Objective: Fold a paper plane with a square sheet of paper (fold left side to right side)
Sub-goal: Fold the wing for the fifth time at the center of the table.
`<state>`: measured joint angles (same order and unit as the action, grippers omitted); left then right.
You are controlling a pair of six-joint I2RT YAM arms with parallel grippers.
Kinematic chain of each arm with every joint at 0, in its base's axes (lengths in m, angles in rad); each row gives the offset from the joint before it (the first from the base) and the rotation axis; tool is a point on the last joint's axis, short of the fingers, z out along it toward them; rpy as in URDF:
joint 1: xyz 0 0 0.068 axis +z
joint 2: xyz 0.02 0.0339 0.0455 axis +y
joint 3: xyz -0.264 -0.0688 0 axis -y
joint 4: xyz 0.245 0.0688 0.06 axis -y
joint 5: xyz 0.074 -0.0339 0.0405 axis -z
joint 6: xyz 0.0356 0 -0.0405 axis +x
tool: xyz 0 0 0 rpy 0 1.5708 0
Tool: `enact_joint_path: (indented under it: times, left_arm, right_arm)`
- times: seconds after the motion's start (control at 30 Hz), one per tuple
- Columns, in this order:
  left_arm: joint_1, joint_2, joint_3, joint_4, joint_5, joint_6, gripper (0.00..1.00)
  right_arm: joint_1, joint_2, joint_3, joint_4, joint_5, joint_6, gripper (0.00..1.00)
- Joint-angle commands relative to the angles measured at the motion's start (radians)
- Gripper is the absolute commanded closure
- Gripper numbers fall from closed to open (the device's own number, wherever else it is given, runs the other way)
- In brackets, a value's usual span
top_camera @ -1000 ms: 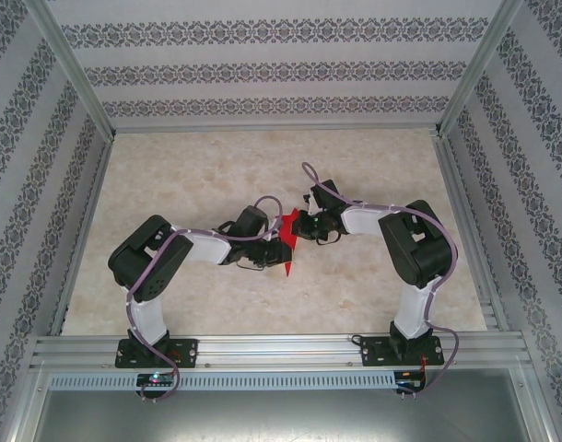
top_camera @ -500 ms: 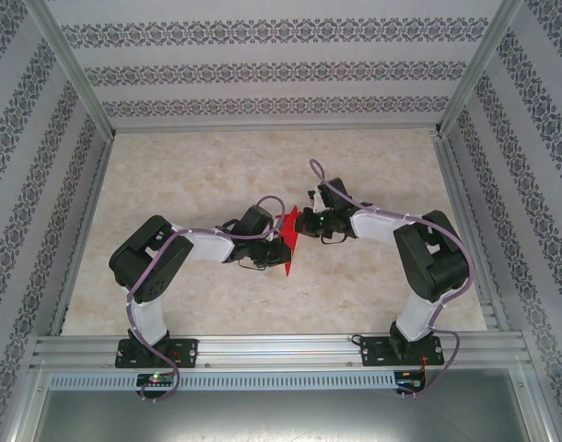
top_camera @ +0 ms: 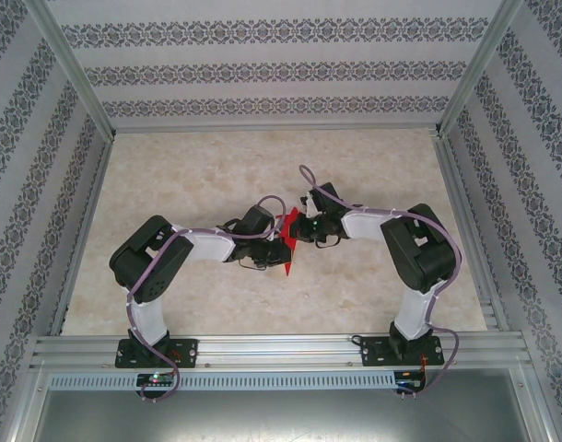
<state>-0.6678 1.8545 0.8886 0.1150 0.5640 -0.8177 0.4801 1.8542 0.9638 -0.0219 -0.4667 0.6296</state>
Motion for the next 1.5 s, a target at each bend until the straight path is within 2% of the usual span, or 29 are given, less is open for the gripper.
enact_joint_path:
  times: [0.0, 0.87, 1.47]
  left_arm:
    - [-0.022, 0.047, -0.020, -0.143, -0.043, 0.023, 0.88]
    - [-0.023, 0.052, -0.018, -0.160, -0.040, 0.031, 0.89]
    - [-0.026, 0.048, -0.025, -0.154, -0.040, 0.028, 0.89]
  right_arm:
    - [-0.007, 0.029, 0.028, -0.023, 0.040, -0.045, 1.00]
    - [-0.106, 0.127, 0.183, -0.103, 0.069, -0.164, 1.00]
    - [-0.193, 0.205, 0.327, -0.132, 0.078, -0.184, 1.00]
